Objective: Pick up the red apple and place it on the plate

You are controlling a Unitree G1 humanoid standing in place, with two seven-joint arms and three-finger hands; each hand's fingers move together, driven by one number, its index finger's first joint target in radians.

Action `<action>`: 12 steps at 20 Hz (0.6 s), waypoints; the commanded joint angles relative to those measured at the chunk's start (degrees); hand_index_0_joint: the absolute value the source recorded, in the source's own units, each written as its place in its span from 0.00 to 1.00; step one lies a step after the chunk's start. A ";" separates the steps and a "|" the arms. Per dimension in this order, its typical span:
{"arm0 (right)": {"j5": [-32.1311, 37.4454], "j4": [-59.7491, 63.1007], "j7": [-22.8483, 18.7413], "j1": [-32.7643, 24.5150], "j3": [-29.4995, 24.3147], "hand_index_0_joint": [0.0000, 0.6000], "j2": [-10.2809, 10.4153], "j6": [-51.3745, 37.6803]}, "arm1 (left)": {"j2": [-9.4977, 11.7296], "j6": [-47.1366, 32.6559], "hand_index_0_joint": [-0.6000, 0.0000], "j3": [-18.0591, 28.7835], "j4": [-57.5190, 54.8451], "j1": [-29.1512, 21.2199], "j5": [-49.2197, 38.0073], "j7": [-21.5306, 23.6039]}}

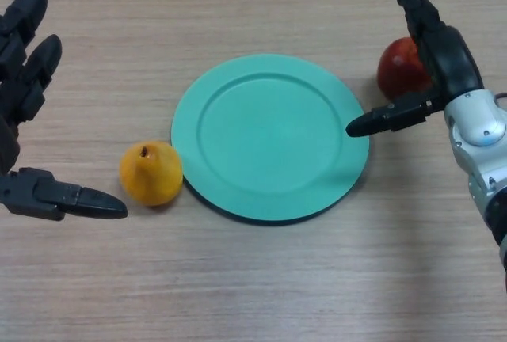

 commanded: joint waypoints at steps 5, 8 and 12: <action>3.57 -1.32 -2.37 -6.67 -3.14 0.00 -4.42 -8.31 | 3.06 -9.82 1.00 4.32 -1.46 -2.32 0.53 0.47; -0.53 0.23 -7.36 -7.36 -1.73 0.00 -5.99 -7.76 | 3.12 -9.81 1.00 3.79 -1.01 -2.16 1.04 -0.09; -10.65 2.45 -17.70 -7.67 1.56 0.00 -8.11 -6.56 | 3.23 -8.94 1.00 4.70 -0.94 -2.26 0.38 -0.50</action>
